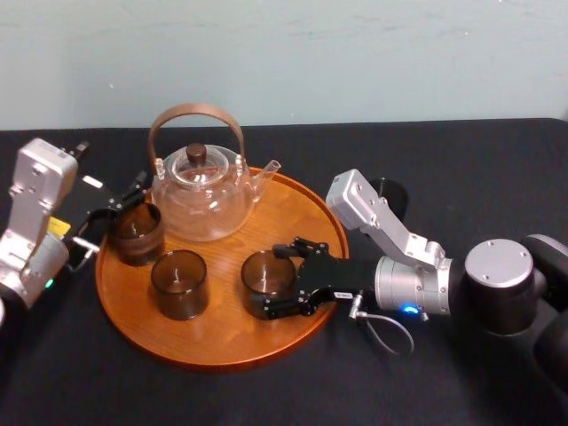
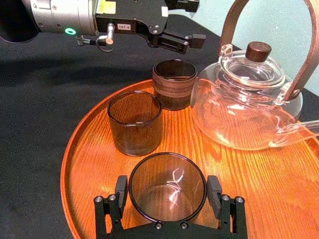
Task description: Pick up the glass from the table and place it on the tray.
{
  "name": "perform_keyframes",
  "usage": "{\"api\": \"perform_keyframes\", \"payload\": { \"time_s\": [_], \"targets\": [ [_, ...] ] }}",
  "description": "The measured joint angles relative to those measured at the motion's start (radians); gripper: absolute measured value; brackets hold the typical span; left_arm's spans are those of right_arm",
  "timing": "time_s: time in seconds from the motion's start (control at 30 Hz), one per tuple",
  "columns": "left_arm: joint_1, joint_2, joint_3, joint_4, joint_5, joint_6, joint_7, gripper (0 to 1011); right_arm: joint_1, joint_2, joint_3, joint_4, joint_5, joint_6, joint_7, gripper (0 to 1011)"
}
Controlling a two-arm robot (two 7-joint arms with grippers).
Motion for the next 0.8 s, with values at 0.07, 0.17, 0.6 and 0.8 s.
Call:
{"api": "perform_keyframes", "payload": {
  "time_s": [0.07, 0.17, 0.6, 0.8],
  "targets": [
    [0.0, 0.0, 0.0, 0.0, 0.0, 0.0, 0.0, 1001, 0.0, 0.0, 0.0, 0.0, 0.0, 0.0, 0.0, 1002],
    [0.0, 0.0, 0.0, 0.0, 0.0, 0.0, 0.0, 1001, 0.0, 0.0, 0.0, 0.0, 0.0, 0.0, 0.0, 1003],
    [0.0, 0.0, 0.0, 0.0, 0.0, 0.0, 0.0, 1001, -0.01, 0.011, 0.01, -0.014, 0.013, -0.003, 0.008, 1002],
    [0.0, 0.0, 0.0, 0.0, 0.0, 0.0, 0.0, 1001, -0.035, 0.046, 0.026, -0.057, 0.029, -0.005, 0.016, 1003]
  ]
}}
